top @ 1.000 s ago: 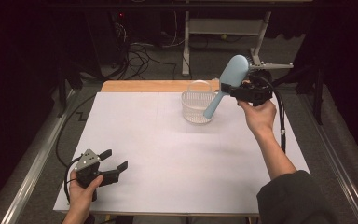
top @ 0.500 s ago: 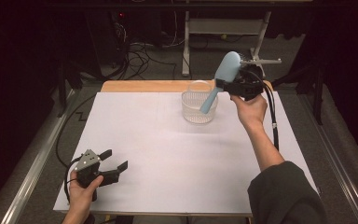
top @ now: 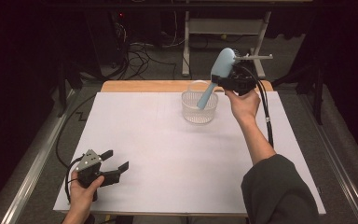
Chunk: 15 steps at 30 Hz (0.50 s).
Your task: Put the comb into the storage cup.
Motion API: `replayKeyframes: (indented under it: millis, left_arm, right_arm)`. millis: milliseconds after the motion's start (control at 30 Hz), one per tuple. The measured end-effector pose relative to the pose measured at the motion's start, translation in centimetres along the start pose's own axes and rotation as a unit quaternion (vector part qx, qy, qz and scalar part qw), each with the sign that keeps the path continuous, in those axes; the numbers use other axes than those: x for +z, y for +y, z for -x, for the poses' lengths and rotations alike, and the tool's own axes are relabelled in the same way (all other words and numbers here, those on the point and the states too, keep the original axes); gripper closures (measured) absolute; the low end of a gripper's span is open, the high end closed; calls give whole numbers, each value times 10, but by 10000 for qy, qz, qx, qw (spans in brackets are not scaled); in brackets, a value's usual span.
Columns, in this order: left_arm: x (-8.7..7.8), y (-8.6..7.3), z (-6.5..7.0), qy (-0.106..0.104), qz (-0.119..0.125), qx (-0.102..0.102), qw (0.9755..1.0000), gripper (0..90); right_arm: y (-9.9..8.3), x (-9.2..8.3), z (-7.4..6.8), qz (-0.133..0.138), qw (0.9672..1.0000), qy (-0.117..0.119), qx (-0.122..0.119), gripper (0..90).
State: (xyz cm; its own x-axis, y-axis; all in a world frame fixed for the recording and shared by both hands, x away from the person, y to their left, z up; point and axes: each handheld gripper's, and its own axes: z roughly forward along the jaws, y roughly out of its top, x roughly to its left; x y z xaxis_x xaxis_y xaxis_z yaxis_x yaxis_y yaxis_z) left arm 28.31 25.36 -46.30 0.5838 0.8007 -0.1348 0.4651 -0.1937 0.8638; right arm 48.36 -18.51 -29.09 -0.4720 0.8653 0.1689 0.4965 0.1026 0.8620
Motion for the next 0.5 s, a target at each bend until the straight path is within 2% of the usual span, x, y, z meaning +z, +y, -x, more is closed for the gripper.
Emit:
replayKeyframes:
  millis: [500]
  left_arm:
    - [0, 0, 1, -23, -13, 30, 10000, 201]
  right_arm:
    - [-2, 22, 1, -97, 9998, -178, -29, 548]
